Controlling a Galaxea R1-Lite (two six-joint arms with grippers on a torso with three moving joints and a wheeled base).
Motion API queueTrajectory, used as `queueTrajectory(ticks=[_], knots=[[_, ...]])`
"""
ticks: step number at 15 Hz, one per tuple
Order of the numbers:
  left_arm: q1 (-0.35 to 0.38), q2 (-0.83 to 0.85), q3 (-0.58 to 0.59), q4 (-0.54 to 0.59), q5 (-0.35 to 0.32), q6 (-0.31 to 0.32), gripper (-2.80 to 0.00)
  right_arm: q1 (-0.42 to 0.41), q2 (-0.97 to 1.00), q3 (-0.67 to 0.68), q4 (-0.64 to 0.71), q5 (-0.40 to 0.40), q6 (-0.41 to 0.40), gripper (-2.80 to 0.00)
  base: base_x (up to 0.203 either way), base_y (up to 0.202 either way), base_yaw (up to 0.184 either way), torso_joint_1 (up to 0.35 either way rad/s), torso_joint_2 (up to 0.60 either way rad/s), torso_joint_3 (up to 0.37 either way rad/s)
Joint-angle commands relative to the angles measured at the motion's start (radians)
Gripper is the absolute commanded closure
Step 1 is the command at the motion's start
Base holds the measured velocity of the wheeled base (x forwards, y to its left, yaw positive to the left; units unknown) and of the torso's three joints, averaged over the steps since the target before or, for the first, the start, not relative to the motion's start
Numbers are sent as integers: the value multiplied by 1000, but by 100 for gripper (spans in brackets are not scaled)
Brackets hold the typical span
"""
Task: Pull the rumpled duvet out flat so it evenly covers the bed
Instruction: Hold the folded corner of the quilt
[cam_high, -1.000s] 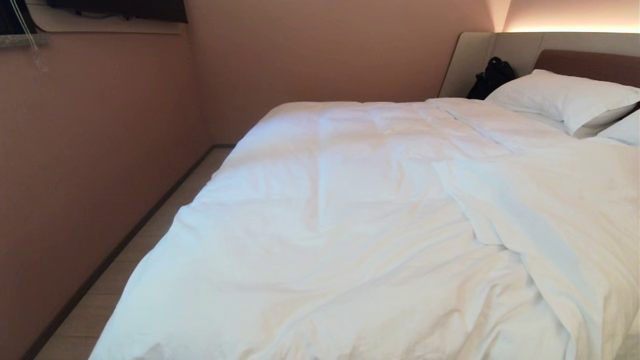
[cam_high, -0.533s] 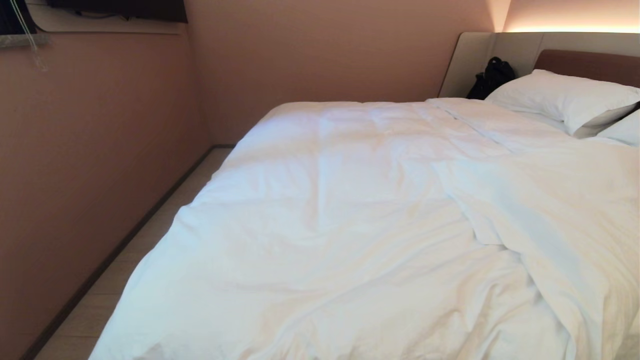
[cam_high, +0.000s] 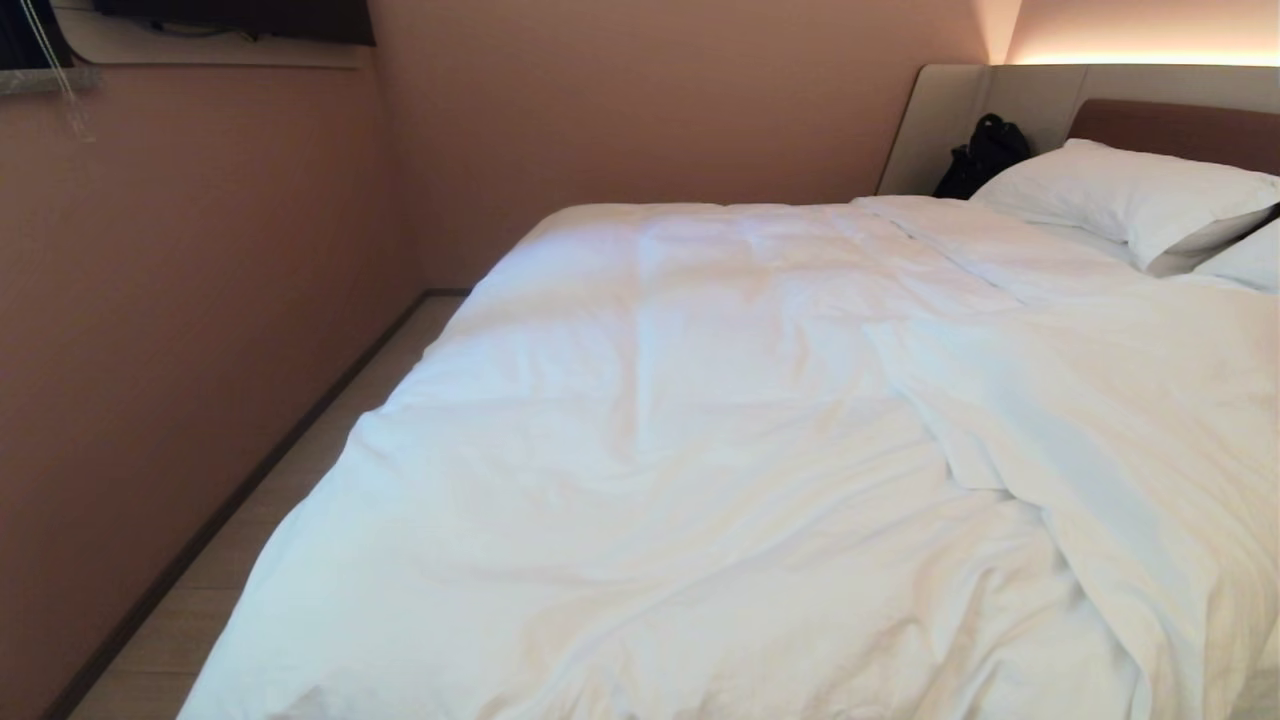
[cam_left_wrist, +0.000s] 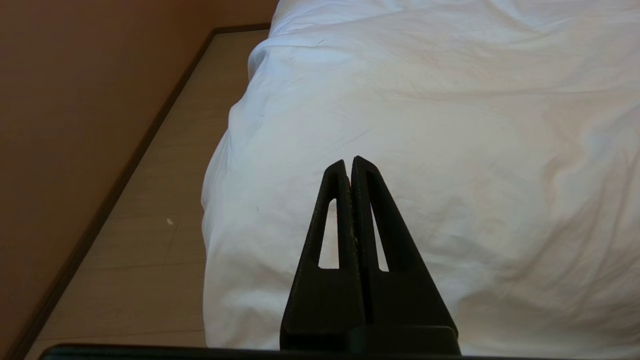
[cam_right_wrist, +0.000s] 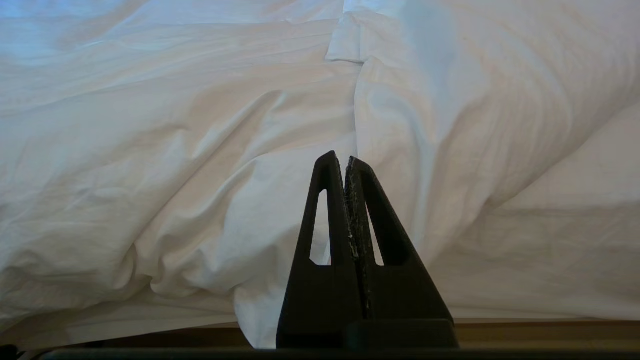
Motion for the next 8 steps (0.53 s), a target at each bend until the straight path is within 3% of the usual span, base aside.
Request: queueTrajectory(ticks=[1,8], knots=[[0,0,0,0,-1,0,0,0,1,0,-2,0,-1,0,0,0,0,0,0,0],[0,0,0,0,-1,0,0,0,1,0,0,0,-1,0,0,0,0,0,0,0]])
